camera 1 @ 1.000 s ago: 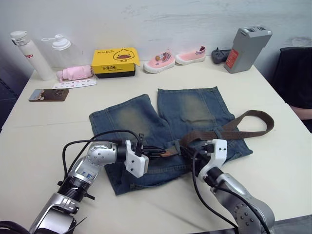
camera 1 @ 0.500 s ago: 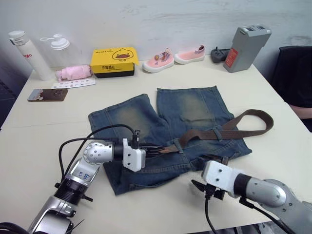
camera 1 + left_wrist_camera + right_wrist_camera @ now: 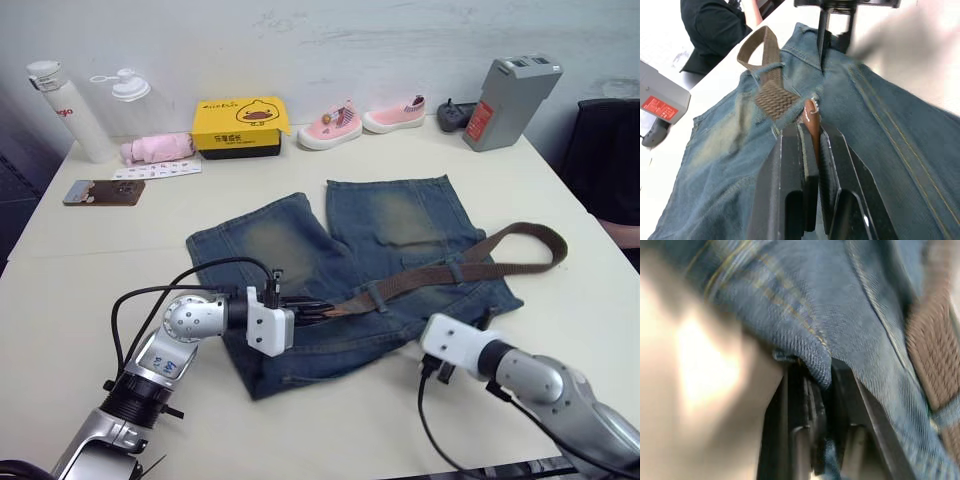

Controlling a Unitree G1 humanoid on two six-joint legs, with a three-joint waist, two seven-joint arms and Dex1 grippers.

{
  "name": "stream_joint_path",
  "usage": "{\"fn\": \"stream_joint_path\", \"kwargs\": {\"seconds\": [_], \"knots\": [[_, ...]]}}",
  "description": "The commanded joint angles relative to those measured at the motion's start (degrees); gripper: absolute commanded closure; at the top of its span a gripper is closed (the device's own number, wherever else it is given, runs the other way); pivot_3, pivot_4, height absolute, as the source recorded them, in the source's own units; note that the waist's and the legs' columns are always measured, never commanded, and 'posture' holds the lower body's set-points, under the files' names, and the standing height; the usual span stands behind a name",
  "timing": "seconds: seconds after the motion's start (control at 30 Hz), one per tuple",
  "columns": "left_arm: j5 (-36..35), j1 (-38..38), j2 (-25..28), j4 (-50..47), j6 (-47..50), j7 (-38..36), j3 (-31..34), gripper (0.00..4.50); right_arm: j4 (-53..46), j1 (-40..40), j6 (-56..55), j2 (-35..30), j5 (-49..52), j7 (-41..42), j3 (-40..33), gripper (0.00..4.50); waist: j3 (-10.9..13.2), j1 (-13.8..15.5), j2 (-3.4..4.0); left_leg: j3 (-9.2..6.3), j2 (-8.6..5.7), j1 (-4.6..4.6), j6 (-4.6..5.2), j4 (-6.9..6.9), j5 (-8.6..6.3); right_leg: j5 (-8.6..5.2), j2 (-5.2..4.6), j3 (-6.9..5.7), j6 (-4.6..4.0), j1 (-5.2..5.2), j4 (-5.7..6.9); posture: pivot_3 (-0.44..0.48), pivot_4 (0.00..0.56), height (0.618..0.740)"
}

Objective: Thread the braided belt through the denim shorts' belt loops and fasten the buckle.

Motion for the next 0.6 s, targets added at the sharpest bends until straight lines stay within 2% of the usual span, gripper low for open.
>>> {"fn": "stream_joint_path", "kwargs": {"seconds": [0.03, 0.17, 0.5, 0.6], "knots": [[-0.4, 1.3, 2.3, -2.2, -3.3, -0.6, 1.7, 4.50, 4.6, -2.3, 5.5, -0.4, 1.7, 1.2, -11.2, 4.40, 0.0, 0.1, 0.03, -0.04, -0.01, -0.03, 0.00, 0.00, 0.00, 0.00, -0.01, -0.04, 0.00, 0.00, -0.01, 0.000, 0.150, 0.712], [-0.5, 2.1, 3.5, -1.6, -5.5, -1.4, 1.4, 4.50, 9.0, -3.6, 6.8, -1.8, 1.3, 3.0, -15.2, 4.40, 0.0, 0.2, 0.11, -0.05, -0.02, -0.02, 0.01, 0.00, -0.01, 0.00, -0.03, -0.06, 0.00, 0.01, -0.01, 0.000, 0.150, 0.712], [-2.6, 3.3, 3.5, -2.4, -6.9, -2.4, 1.2, 4.50, 11.5, -5.2, 11.1, 0.4, -1.1, 1.8, -15.1, 4.40, 0.0, 0.1, 0.17, -0.03, -0.03, -0.03, 0.02, 0.00, -0.01, 0.00, -0.04, -0.08, 0.00, 0.01, 0.00, 0.000, 0.150, 0.712], [-3.9, 3.8, 3.1, -2.4, -7.2, -2.3, 1.6, 4.50, 9.5, -4.4, 12.6, 1.5, 0.5, 2.5, -17.4, 3.21, 0.0, 0.1, 0.18, -0.03, -0.02, -0.03, 0.02, 0.01, -0.01, 0.00, -0.03, -0.08, 0.00, 0.02, 0.00, 0.000, 0.150, 0.712]]}}
